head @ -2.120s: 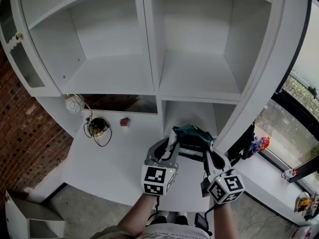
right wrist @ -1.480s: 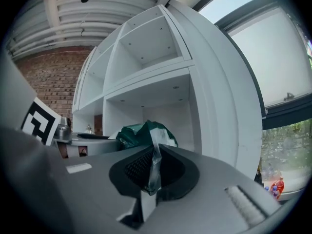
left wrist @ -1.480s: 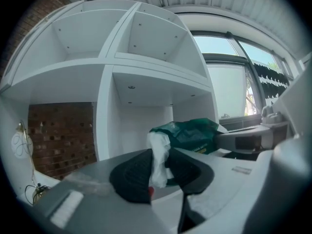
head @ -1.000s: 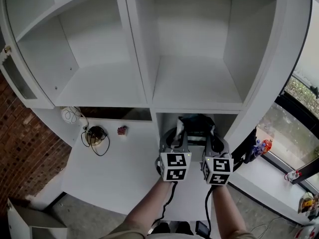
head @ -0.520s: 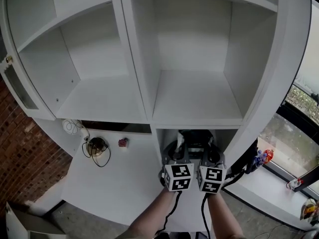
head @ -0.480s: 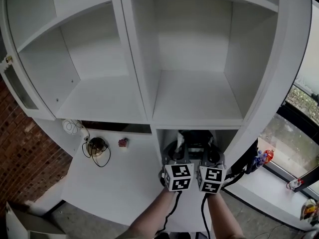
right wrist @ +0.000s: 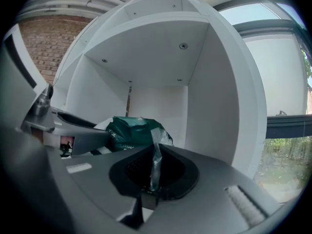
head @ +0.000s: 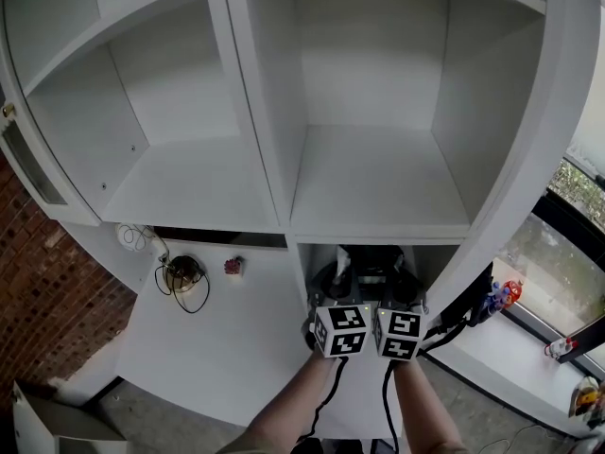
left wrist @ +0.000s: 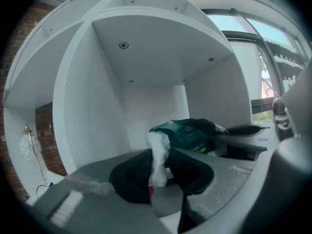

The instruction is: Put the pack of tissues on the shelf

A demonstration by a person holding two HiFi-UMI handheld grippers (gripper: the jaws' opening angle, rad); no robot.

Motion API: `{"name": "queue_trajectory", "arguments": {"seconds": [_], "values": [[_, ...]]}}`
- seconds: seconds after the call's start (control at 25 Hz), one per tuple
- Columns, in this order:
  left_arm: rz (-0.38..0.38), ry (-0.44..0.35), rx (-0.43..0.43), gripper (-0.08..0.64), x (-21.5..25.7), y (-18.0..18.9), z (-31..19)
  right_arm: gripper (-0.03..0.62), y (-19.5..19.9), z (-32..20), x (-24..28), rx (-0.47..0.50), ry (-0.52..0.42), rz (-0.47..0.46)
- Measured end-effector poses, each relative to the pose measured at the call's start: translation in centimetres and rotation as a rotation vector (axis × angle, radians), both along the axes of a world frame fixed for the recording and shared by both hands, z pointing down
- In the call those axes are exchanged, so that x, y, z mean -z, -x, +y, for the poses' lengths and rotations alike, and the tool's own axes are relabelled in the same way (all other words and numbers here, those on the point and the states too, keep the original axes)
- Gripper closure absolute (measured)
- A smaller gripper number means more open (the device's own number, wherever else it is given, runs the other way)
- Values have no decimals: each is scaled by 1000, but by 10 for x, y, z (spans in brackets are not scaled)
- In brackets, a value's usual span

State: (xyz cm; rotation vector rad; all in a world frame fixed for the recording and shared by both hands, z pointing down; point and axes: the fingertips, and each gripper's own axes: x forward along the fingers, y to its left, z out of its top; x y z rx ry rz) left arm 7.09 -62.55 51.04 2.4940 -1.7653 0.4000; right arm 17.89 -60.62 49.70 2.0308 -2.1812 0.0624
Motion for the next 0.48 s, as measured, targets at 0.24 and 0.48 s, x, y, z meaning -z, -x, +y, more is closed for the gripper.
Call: {"name": "queue_trajectory", "arguments": {"seconds": [0.24,0.48], "values": [[-6,15,3,439,-6,1,-3,586,2,-2,-4,-1,25,51],[6,26,-2,436,-9,1,-3,584,2,-3,-6,-2,45,58]]}}
